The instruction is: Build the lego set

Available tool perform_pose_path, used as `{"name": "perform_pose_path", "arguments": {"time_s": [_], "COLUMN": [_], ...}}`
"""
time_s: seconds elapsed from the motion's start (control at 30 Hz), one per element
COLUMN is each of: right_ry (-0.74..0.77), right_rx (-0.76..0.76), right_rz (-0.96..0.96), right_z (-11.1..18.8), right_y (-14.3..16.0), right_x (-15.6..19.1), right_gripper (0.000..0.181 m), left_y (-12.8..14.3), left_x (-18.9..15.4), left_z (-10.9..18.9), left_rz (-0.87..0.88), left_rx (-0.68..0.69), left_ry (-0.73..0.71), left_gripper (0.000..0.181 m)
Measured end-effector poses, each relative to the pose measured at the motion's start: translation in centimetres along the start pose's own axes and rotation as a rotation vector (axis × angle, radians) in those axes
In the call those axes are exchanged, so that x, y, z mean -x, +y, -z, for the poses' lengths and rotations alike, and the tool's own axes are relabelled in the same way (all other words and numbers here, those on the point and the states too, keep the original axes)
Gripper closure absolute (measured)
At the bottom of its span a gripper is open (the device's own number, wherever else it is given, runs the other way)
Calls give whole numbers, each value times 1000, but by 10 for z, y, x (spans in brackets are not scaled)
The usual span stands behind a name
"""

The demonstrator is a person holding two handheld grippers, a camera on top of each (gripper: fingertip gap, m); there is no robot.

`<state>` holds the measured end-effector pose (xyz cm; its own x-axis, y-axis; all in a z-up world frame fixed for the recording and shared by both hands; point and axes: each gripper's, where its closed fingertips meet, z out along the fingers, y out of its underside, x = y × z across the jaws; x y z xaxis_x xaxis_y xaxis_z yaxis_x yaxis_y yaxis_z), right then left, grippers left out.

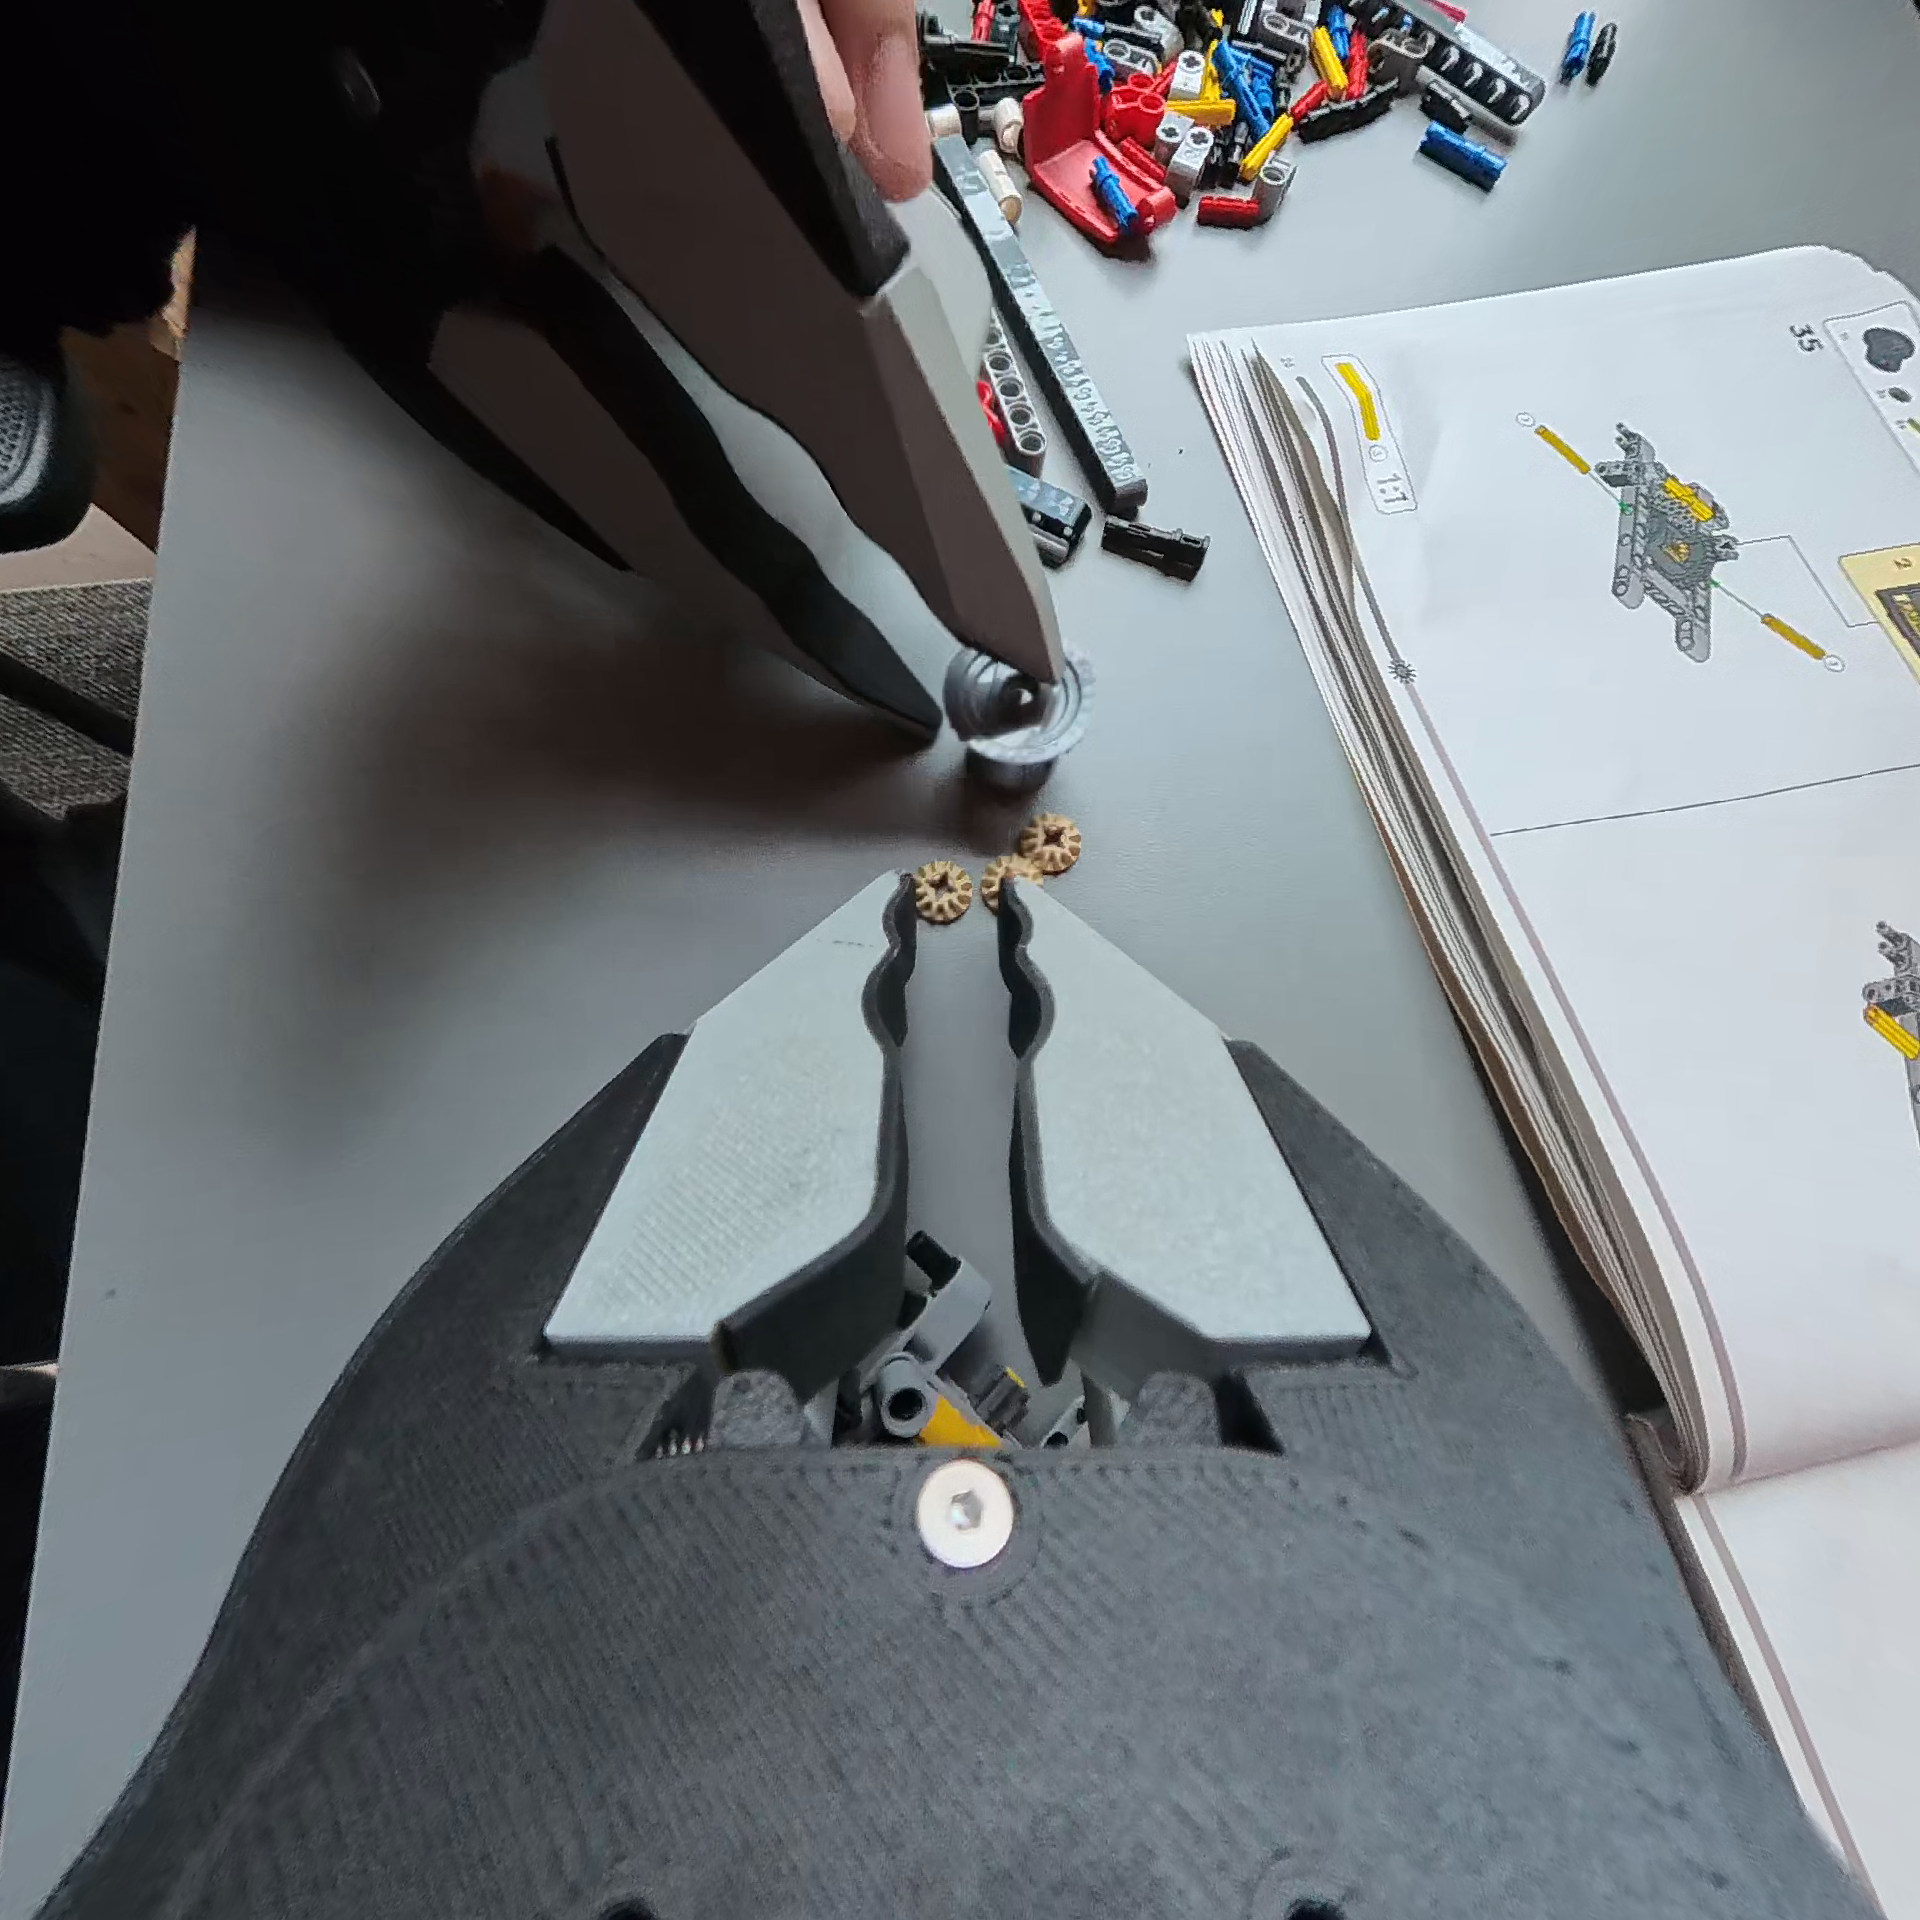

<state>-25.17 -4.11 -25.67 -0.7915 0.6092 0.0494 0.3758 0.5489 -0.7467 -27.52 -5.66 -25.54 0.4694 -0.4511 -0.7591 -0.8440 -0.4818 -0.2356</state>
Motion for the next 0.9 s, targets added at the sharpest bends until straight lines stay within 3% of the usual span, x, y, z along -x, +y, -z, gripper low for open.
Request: {"name": "perform_pose_path", "arguments": {"time_s": [0.5, 0.73, 0.8, 0.9], "right_ry": [13, 6, 7, 9], "right_rx": [42, 30, 3, -45], "right_rz": [52, 71, 90, 132], "right_z": [-10, -7, -2, 5], "right_y": [4, 4, 1, -4], "right_x": [5, 6, 6, 10], "right_gripper": [173, 173, 173, 173], "left_y": [12, -12, -14, 1], "left_x": [-2, -4, -4, -9], "left_z": [24, 30, 26, 16], "left_rz": [167, 303, 388, 705], "left_rx": [89, 35, 49, 119], "left_ry": [35, -18, -26, 55], "left_gripper": [152, 167, 181, 181]}}
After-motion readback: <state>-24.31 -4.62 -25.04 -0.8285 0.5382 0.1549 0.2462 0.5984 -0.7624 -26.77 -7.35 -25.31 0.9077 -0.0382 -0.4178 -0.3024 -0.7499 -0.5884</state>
